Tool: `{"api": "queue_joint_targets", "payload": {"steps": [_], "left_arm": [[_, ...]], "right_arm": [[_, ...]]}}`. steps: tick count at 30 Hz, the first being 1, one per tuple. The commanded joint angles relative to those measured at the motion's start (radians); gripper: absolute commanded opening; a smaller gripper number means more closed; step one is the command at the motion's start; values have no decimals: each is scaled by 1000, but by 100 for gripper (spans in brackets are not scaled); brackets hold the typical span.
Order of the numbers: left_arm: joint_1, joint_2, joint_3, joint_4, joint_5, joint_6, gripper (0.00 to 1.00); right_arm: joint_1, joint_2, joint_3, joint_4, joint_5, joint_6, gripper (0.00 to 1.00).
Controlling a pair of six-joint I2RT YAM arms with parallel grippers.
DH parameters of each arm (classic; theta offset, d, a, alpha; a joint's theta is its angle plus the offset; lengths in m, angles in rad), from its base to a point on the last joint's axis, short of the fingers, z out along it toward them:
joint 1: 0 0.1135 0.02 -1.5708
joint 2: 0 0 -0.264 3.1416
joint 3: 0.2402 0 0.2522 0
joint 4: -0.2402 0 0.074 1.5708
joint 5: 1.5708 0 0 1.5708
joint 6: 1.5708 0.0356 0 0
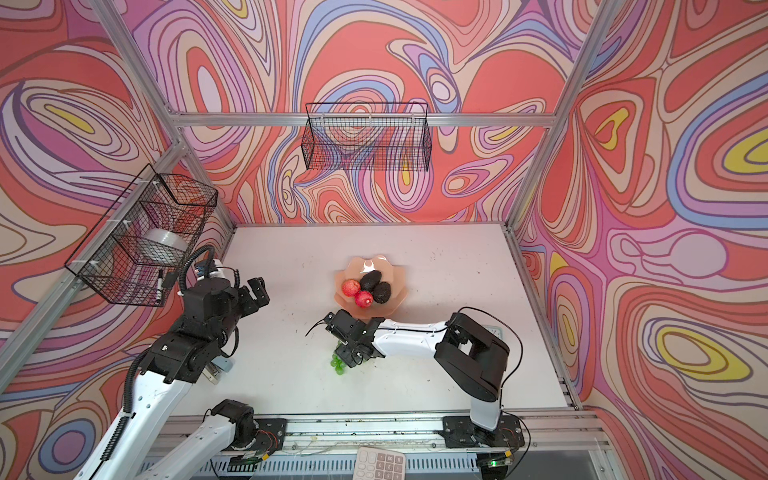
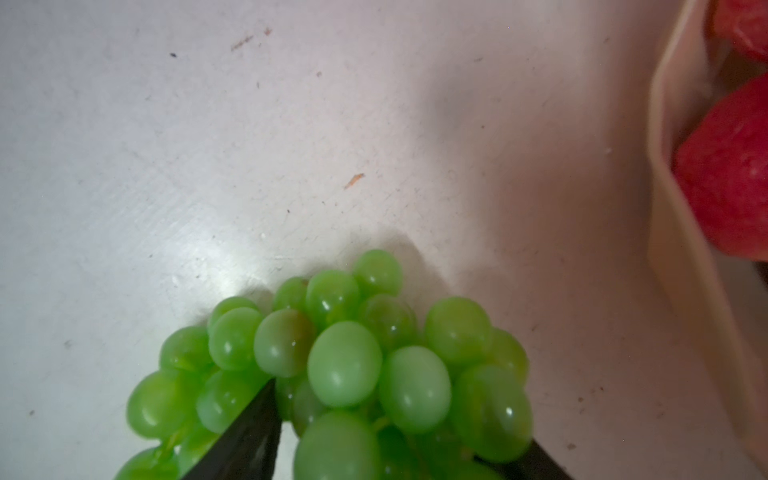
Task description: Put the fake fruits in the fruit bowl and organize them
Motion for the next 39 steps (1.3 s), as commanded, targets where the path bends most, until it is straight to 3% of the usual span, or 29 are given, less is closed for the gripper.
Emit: {"api": "queue_joint_targets", "payload": {"steps": [1,8,16,27,34,39], "left_arm": [[8,-15,-14,-38,-31,10,100],[16,-27,-21,-39,-57,14,100],[23,-44,-24,-41,-76,12,100],[32,-71,-32,-39,-94,11,100],[36,-85,-26,-36,-102,15,100],[39,-87,-26,-36,-102,16,100]], "right_arm": [[3,28,12,5,-32,-5,58],[3,-35,31,-14,-38,13,42],[3,-137,104,-60,-24,34,32],[4,-171,178,-109,-14,40,25],[-1,-174,408,-235,18,30,24],[-69,-145,506,-279,32,33,23]]}}
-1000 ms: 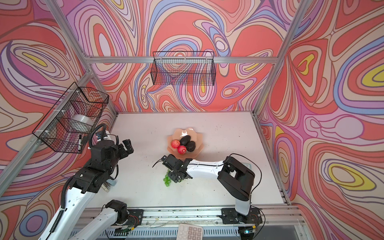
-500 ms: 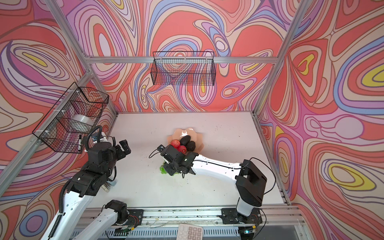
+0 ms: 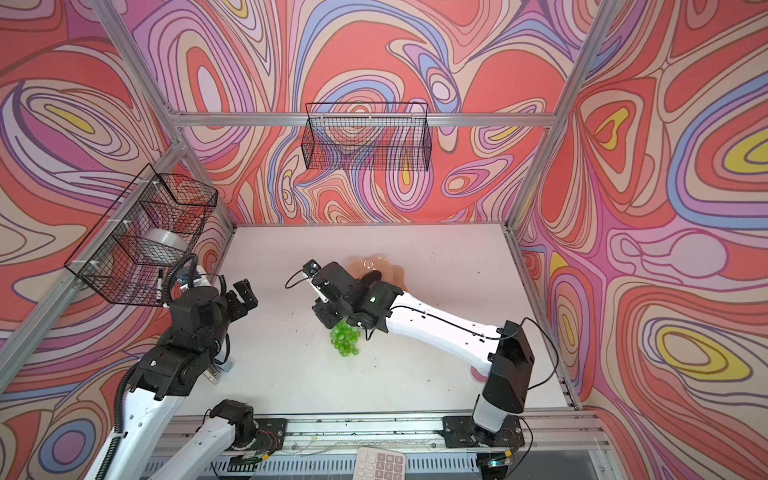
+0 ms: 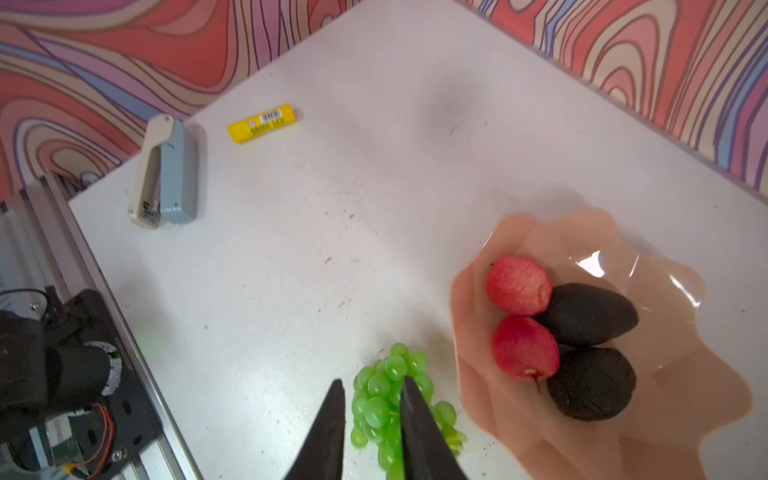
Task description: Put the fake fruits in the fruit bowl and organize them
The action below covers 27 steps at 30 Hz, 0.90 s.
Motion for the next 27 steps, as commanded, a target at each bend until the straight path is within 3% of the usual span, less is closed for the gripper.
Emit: {"api": "queue_joint_targets", "payload": {"steps": [1,5,8,11,17,21,27], "left_arm": [[8,-9,-5,-29,-21,12,100],[7,-14,-3,-35,-18,11,100],[8,-21,-2,-44,-24,12,100],[9,-29,-8,-43,-38,8,100],[12,-32,-36,1,-51,4,100],[15,-24,-36,6,-36,-4,100],[17,-36,-46,32,-14,-5,100]], "right_arm": [[-68,8,28,-50,20,2,23],[-113,29,50,-62,-4,-36,28],[-112,42,47,-136,-1,-12,47],[-110,26,-19,-183,24,158,66],[-23,-3,-225,-137,67,510,83],[-6,-12,-338,-62,67,657,98],[-8,19,-409,72,32,757,98]]}}
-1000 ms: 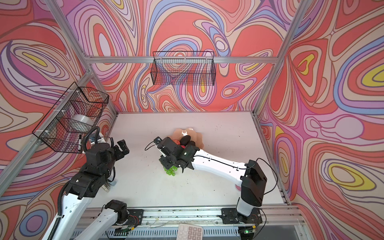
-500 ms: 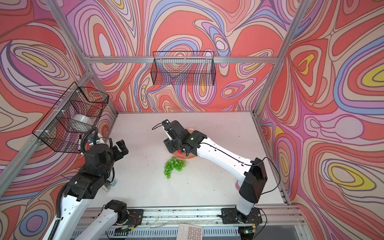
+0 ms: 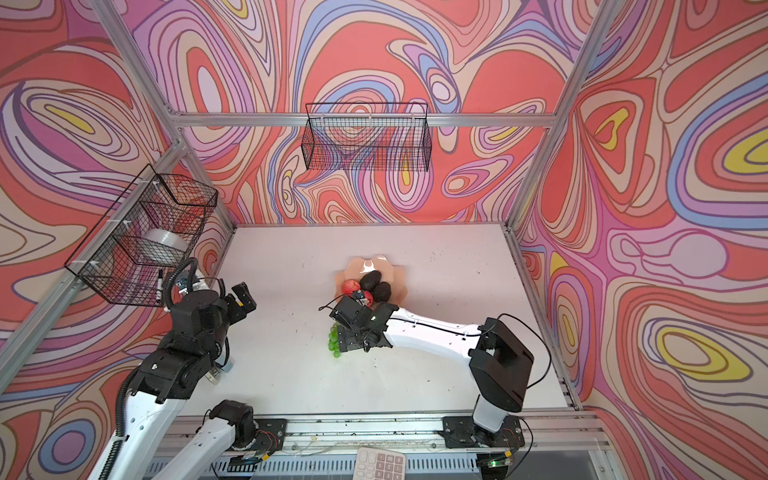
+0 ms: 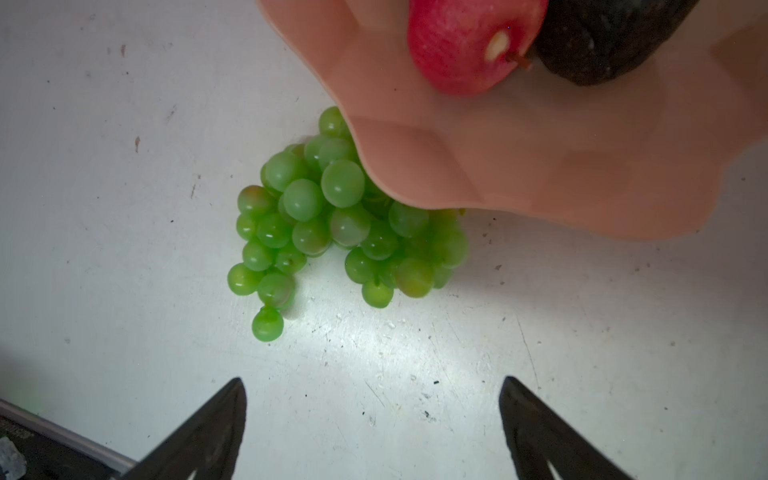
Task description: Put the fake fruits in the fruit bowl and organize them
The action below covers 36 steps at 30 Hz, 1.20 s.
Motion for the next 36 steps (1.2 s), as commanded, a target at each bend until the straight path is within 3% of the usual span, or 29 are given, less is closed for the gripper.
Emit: {"api": "queue_joint_targets", "payload": {"steps": [1,8,23,32,36], "left_arm": [[8,-9,-13,22,11,-4,100],[8,-12,-27,5,24,-14,100],[10,-42,-31,-18,26,-18,100],[10,-56,-37,-18,24,-15,100],[10,-58,-37,-23,36,-12,100]], "right_arm": [[-1,22,-31,141,-12,122,98],[0,116,-21,200,29,133,98],[0,365,219,112,60,58,98],[30,439,337,73,46,-29,96],[41,389,300,70,50,-30,96]]}}
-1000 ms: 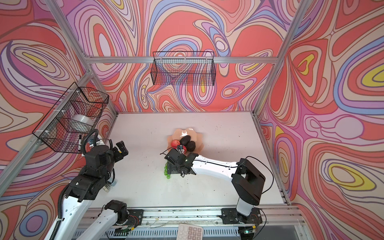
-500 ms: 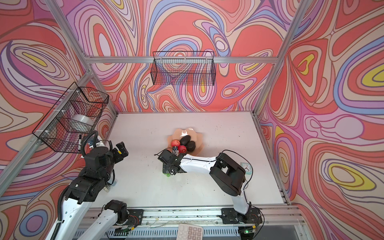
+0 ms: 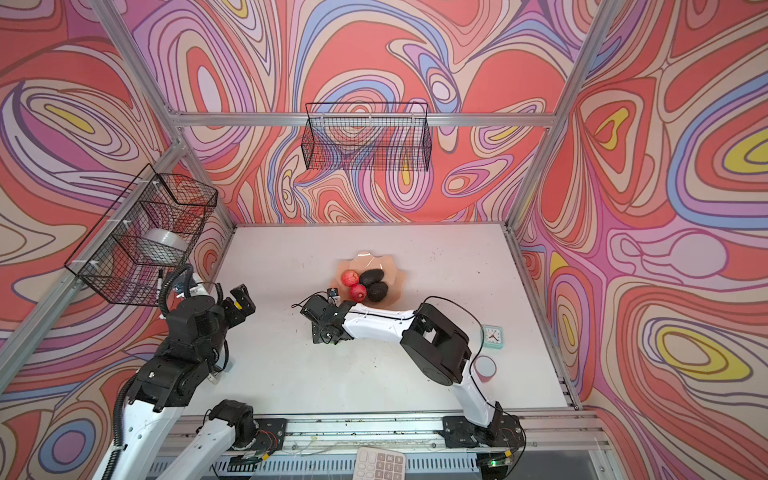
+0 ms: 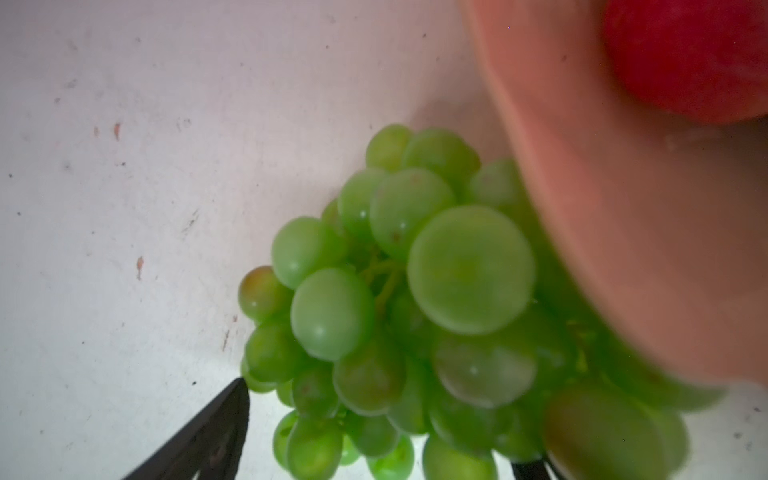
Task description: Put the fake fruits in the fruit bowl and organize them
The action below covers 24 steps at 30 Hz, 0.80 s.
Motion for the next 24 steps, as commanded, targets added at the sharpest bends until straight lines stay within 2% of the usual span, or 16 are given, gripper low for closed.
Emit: {"api": "queue_joint_targets", "payload": {"steps": [1,5,8,11,12,16,18,22,24], "left_arm": [[5,-12,-10,-28,17,-11,100],[5,-5,-10,-46,77,-15,100],[5,26,-9,-58,187,6,100],[5,96,9,-91,342,27,99],[5,132,11,-100,402,30,98],[-10,264,-1,-99,637,77,95],[-62,328,8,-102,667,110,94],[-249,457,45,-90,592,191,93],[-301,535,63,-84,582,228,92]], "right_arm": [[12,-56,-46,-7,11,-29,96],[12,-151,-124,-3,-8,-37,98],[12,-252,-175,-26,-18,-38,98],[4,-411,-198,-63,48,-64,98],[-16,-453,-199,-75,53,-76,98],[-186,-561,-245,-17,-63,-120,98],[-253,-586,-267,1,-81,-149,98],[-358,-616,-295,43,-142,-188,98],[-385,-630,-305,54,-150,-201,98]]}}
